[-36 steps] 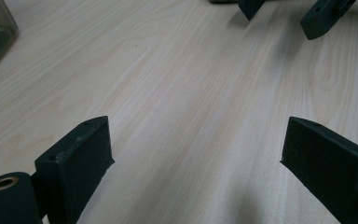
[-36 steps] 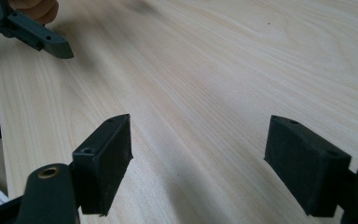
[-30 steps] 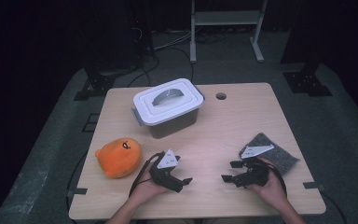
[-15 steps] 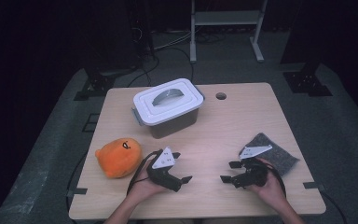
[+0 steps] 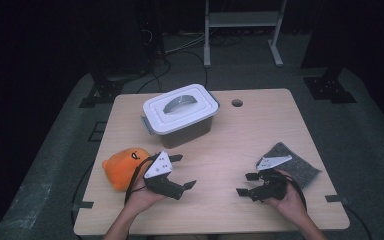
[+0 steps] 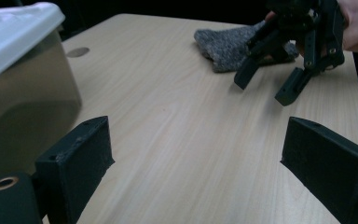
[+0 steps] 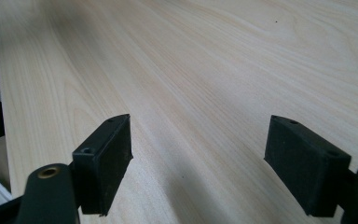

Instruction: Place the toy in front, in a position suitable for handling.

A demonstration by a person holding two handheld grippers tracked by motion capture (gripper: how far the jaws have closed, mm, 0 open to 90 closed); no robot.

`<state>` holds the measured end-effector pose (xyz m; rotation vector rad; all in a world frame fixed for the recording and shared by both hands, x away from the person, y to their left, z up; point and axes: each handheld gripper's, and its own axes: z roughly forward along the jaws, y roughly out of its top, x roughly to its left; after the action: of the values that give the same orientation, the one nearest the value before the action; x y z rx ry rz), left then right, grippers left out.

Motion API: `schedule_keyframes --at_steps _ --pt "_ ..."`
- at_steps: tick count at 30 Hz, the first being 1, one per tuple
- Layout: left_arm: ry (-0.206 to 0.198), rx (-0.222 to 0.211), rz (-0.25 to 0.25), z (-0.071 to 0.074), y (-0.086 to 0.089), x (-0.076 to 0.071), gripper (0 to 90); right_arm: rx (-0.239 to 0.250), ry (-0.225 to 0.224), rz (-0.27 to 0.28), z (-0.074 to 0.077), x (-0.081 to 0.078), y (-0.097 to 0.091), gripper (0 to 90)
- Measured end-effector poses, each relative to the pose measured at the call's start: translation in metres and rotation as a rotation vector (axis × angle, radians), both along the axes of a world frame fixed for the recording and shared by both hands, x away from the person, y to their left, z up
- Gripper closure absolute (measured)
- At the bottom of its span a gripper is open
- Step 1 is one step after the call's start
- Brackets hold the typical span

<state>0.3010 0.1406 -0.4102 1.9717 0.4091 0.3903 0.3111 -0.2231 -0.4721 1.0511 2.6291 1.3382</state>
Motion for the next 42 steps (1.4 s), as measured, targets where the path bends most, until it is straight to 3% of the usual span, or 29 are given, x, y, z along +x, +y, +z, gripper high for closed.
schedule_keyframes --at_steps 11,23,42 --pt "-0.028 -0.037 0.03 0.015 0.019 0.0 7.9 0.001 -0.004 -0.004 0.001 0.0 -0.001 21.6" --pt "-0.076 -0.049 0.07 0.028 0.039 -0.002 7.8 0.0 -0.007 0.0 0.002 0.001 0.0 21.6" --pt "-0.14 -0.075 0.164 0.051 0.091 -0.003 7.9 -0.006 -0.009 0.0 0.001 0.001 -0.001 21.6"
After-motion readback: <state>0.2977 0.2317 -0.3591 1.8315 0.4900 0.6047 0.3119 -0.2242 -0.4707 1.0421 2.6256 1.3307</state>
